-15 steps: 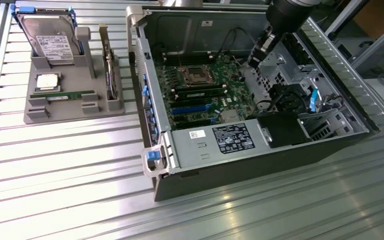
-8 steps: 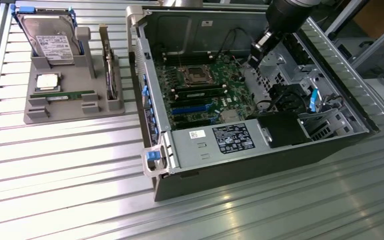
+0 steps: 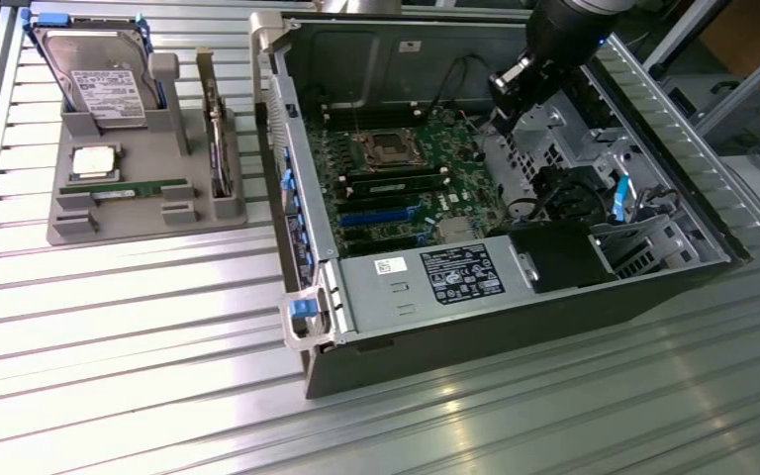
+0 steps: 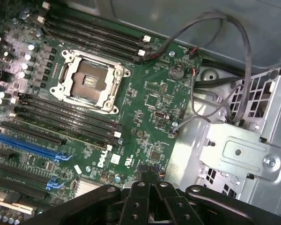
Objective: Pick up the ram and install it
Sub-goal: 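Press down the ram until it locks into place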
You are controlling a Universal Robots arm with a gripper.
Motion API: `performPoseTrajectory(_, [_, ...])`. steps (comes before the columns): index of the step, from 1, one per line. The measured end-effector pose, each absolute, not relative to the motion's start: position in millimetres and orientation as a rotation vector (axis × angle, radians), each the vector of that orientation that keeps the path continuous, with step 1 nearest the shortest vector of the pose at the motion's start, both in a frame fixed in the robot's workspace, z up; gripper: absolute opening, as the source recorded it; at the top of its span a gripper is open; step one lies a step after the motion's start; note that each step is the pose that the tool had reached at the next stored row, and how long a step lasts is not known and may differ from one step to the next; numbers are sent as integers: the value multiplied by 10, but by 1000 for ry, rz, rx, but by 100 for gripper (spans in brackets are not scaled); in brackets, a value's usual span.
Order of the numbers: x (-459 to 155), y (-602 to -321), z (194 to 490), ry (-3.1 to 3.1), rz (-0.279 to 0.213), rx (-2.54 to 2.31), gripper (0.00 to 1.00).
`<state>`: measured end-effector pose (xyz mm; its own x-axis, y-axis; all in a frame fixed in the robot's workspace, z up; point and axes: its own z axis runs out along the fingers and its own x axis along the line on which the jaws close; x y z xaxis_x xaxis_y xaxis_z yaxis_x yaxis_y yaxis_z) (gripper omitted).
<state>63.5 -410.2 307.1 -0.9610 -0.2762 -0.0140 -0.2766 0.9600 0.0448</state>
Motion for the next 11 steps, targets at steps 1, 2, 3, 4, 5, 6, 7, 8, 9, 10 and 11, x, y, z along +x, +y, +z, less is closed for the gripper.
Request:
performPoseTrajectory(1, [635, -4102, 3070, 3105, 72, -416, 10])
performPoseTrajectory(2, [635, -4102, 3070, 3109, 72, -379, 10])
performPoseTrajectory(3, [635, -4102, 3069, 3112, 72, -348, 10])
performPoseTrajectory(4, [635, -4102, 3067, 3116, 72, -303, 10])
performPoseTrajectory(5, [635, -4102, 3066, 3118, 72, -277, 10])
performPoseTrajectory(6, [635, -4102, 3065, 3120, 71, -250, 10])
performPoseTrajectory(7, [635, -4102, 3065, 3121, 71, -239, 10])
performPoseTrajectory(8, [635, -4102, 3065, 3121, 71, -239, 10])
performPoseTrajectory(9, [635, -4102, 3065, 3121, 70, -238, 10])
performPoseTrajectory(10, [635, -4102, 3065, 3121, 70, -238, 10])
performPoseTrajectory(11, [635, -4102, 3065, 3121, 70, -237, 10])
